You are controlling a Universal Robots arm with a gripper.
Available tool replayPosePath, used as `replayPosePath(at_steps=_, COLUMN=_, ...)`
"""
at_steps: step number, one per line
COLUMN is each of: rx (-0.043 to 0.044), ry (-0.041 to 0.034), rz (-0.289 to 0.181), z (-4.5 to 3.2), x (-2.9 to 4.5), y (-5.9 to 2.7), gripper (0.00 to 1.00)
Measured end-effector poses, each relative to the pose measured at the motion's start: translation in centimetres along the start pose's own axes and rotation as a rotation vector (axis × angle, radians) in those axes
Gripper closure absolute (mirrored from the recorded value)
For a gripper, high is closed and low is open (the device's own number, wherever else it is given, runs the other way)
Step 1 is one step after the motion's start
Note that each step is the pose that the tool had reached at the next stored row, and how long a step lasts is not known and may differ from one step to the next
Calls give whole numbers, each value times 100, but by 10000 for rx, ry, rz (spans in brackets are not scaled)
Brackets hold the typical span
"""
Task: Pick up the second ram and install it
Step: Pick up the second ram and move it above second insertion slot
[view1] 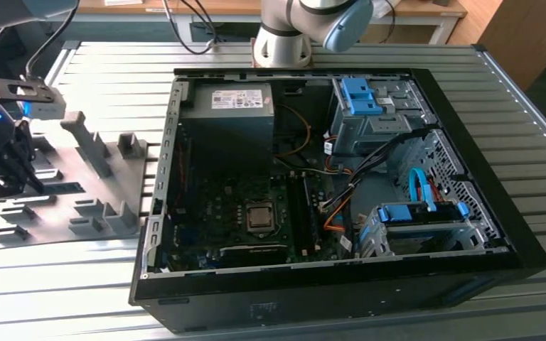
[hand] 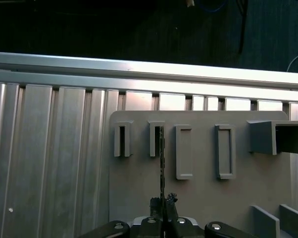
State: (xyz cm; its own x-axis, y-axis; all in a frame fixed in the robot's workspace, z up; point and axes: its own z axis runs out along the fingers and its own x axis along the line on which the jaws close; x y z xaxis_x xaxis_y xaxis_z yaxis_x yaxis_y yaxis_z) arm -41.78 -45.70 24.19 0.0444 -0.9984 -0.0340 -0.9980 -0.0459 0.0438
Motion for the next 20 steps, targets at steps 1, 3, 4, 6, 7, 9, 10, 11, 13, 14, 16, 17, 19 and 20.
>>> replayPosePath(at_steps=1, rx=1, ry=0, rz=0, z=-12, x=0, y=0, gripper=86)
replayPosePath(at_steps=3, rx=1, ry=-1, rz=-1, z=-38, x=-1, y=1, gripper=86)
replayPosePath(at_steps=4, rx=0, ry=0, rz=0, z=-52, x=-2, y=2, gripper=86)
replayPosePath(at_steps=6, rx=0, ry=0, rz=0, z=-77, x=-3, y=3, gripper=86)
replayPosePath(at_steps=7, rx=0, ry=0, rz=0, z=-90, x=-3, y=4, gripper=86)
replayPosePath(at_steps=9, rx=1, ry=-2, rz=-1, z=-114, x=-4, y=5, gripper=86)
replayPosePath(at_steps=10, rx=2, ry=-4, rz=-1, z=-127, x=-4, y=6, gripper=86)
replayPosePath(at_steps=11, rx=1, ry=-4, rz=0, z=-141, x=-5, y=6, gripper=86)
replayPosePath(at_steps=13, rx=1, ry=-7, rz=-1, z=-167, x=-6, y=7, gripper=86)
replayPosePath(at_steps=14, rx=1, ry=-10, rz=-1, z=-180, x=-6, y=8, gripper=86)
replayPosePath(at_steps=16, rx=1, ry=-13, rz=-1, z=-201, x=-7, y=9, gripper=86)
replayPosePath(at_steps=17, rx=1, ry=-15, rz=-1, z=-210, x=-7, y=9, gripper=86)
replayPosePath(at_steps=19, rx=2, ry=-18, rz=-1, z=-228, x=-8, y=10, gripper=86)
replayPosePath(at_steps=20, rx=1, ry=-19, rz=-1, z=-239, x=-8, y=10, gripper=86)
